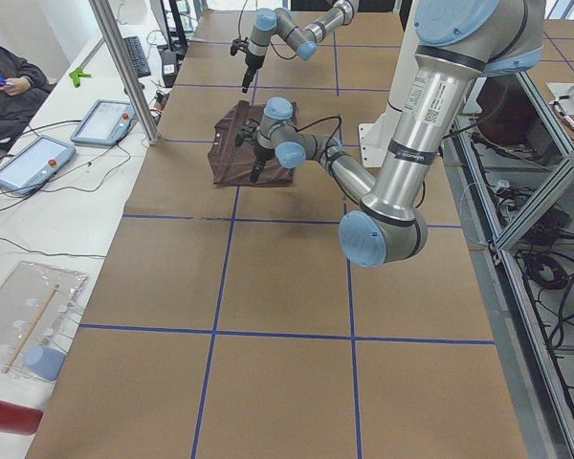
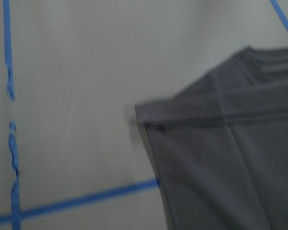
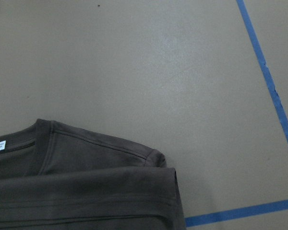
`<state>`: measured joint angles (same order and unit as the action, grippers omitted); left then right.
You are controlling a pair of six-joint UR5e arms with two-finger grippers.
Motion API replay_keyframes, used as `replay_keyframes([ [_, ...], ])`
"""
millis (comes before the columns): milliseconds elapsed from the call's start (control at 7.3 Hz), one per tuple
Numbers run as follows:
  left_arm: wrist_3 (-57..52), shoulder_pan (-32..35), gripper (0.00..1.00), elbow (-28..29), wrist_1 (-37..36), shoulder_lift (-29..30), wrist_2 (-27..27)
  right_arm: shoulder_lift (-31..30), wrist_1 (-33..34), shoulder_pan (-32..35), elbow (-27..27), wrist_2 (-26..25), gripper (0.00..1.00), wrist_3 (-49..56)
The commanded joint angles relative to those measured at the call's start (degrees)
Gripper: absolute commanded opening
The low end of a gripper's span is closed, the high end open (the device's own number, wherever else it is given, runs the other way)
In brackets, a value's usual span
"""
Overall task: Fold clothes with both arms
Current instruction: 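Release the hem near the collar and draw the left gripper back toward the robot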
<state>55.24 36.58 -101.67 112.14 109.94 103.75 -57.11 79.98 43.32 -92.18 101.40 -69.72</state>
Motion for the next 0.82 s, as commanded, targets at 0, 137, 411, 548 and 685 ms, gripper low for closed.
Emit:
replay_keyframes([
  [0, 8.00, -6.06, 0.79, -1.07, 1.50, -1.84, -2.48, -0.10, 0.00, 0.01, -0.46, 0.11, 1.00, 0.02],
  [137, 11.17, -7.48, 0.58, -0.81, 1.50, -1.66, -2.59, -0.19, 0.00, 0.01, -0.63, 0.02, 1.00, 0.02],
  [411, 11.55, -7.66, 0.50, -0.28, 1.50, -1.14, -2.50, -0.72, 0.00, 0.01, -1.07, 0.02, 1.00, 0.02],
  [548, 11.64, -7.75, 0.47, -0.11, 1.50, -1.13, -2.59, -0.81, 0.00, 0.01, -1.07, 0.02, 1.00, 0.11],
  [685, 11.64, -7.75, 0.44, -0.10, 1.50, -1.13, -2.59, -0.89, 0.00, 0.01, -1.07, 0.02, 1.00, 0.11],
])
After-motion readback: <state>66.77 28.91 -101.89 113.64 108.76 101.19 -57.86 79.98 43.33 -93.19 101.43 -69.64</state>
